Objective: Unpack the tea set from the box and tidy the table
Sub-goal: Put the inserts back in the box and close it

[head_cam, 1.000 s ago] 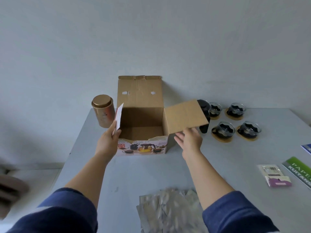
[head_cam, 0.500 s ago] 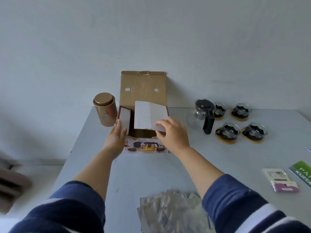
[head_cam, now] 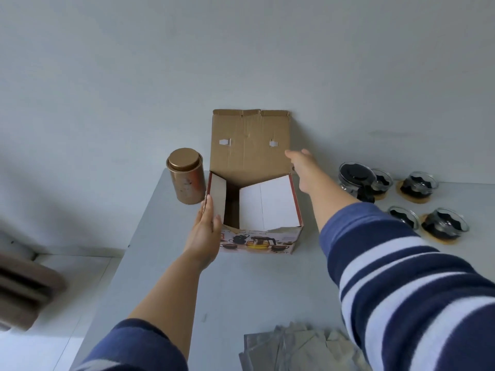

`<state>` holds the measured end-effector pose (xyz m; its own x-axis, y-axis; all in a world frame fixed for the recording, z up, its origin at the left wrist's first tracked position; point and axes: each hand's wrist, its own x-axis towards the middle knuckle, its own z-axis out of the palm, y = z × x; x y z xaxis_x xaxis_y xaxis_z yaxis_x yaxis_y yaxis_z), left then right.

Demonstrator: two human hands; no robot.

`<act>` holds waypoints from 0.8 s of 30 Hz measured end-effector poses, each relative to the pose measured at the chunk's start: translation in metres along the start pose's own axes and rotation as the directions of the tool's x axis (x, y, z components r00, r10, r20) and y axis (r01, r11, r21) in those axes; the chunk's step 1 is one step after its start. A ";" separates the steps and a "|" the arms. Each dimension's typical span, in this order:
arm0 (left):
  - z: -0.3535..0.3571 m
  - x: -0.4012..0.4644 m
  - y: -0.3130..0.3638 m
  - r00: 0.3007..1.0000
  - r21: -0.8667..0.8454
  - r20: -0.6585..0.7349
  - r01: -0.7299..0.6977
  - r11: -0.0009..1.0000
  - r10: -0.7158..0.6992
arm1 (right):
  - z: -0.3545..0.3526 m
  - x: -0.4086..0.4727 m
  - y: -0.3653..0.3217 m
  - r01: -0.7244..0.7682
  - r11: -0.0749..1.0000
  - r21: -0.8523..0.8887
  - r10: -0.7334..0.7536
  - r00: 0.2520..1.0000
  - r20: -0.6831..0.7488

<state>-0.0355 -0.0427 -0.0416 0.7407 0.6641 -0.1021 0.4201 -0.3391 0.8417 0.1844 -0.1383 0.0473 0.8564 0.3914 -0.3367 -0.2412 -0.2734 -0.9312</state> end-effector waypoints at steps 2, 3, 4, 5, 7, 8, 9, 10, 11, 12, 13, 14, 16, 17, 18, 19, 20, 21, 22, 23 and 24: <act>0.000 0.003 0.000 1.000 -0.017 0.001 -0.002 1.000 0.003 | 0.003 -0.003 0.000 0.062 0.996 -0.060 -0.063 0.998 -0.012; 0.000 0.005 0.000 1.000 -0.016 0.004 -0.005 1.000 0.005 | 0.004 -0.006 0.003 0.097 0.992 -0.081 -0.098 0.995 -0.014; -0.001 0.008 0.000 1.000 -0.009 0.010 -0.001 1.000 0.001 | 0.005 -0.011 0.005 0.129 0.986 -0.103 -0.130 0.991 -0.010; -0.002 0.010 0.002 1.000 -0.002 0.016 0.003 1.000 -0.003 | 0.004 -0.015 0.008 0.165 0.979 -0.116 -0.167 0.986 0.000; -0.004 0.016 0.004 1.000 0.024 0.026 0.002 1.000 -0.003 | 0.001 -0.025 0.014 0.233 0.963 -0.134 -0.228 0.972 0.051; -0.004 0.019 0.006 0.999 0.040 0.032 -0.001 0.999 0.000 | -0.002 -0.032 0.017 0.234 0.962 -0.141 -0.227 0.972 0.066; -0.004 0.022 0.007 0.999 0.051 0.035 -0.008 0.999 0.006 | -0.005 -0.040 0.020 0.221 0.965 -0.140 -0.211 0.974 0.082; -0.004 0.025 0.010 0.999 0.054 0.038 -0.013 0.998 0.011 | -0.008 -0.047 0.025 0.216 0.967 -0.138 -0.203 0.974 0.101; -0.004 0.027 0.012 0.999 0.051 0.040 -0.014 0.999 0.012 | -0.012 -0.051 0.032 0.231 0.963 -0.135 -0.216 0.969 0.118; -0.004 0.030 0.016 0.999 0.035 0.041 -0.003 0.999 0.002 | -0.015 -0.054 0.039 0.241 0.961 -0.135 -0.222 0.964 0.144; -0.003 0.033 0.019 0.999 0.000 0.045 0.013 1.000 -0.013 | -0.017 -0.057 0.044 0.247 0.959 -0.138 -0.224 0.960 0.166; -0.003 0.037 0.023 0.998 -0.045 0.048 0.032 0.998 -0.030 | -0.019 -0.057 0.050 0.261 0.955 -0.141 -0.237 0.958 0.162; -0.001 0.045 0.025 0.997 -0.140 0.053 0.054 0.989 -0.047 | -0.022 -0.055 0.055 0.297 0.944 -0.142 -0.284 0.953 0.104; 0.000 0.050 0.024 0.997 -0.197 0.059 0.064 0.978 -0.053 | -0.023 -0.053 0.057 0.322 0.931 -0.173 -0.315 0.947 0.068; 0.002 0.055 0.022 0.997 -0.258 0.063 0.067 0.964 -0.052 | -0.024 -0.050 0.059 0.339 0.914 -0.222 -0.337 0.940 0.046; 0.004 0.058 0.022 0.997 -0.313 0.064 0.059 0.948 -0.041 | -0.024 -0.047 0.061 0.349 0.899 -0.263 -0.353 0.935 0.035; 0.004 0.059 0.025 0.998 -0.365 0.064 0.041 0.930 -0.019 | -0.023 -0.042 0.063 0.348 0.892 -0.288 -0.357 0.934 0.021; 0.003 0.060 0.027 0.998 -0.410 0.068 0.021 0.912 0.008 | -0.021 -0.038 0.065 0.339 0.892 -0.299 -0.353 0.935 0.006; 0.003 0.061 0.028 0.997 -0.442 0.072 0.006 0.897 0.029 | -0.019 -0.033 0.067 0.329 0.892 -0.309 -0.350 0.937 -0.011; 0.005 0.062 0.028 0.996 -0.468 0.071 -0.006 0.884 0.045 | -0.017 -0.030 0.067 0.328 0.891 -0.315 -0.353 0.935 -0.025; 0.006 0.065 0.028 0.996 -0.482 0.070 -0.008 0.876 0.048 | -0.016 -0.026 0.067 0.330 0.889 -0.318 -0.359 0.933 -0.036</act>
<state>0.0273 -0.0135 -0.0283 0.7950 0.5986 -0.0987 0.1094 0.0186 0.9938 0.1535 -0.1810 -0.0037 0.9018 0.4314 0.0254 0.2134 -0.3933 -0.8943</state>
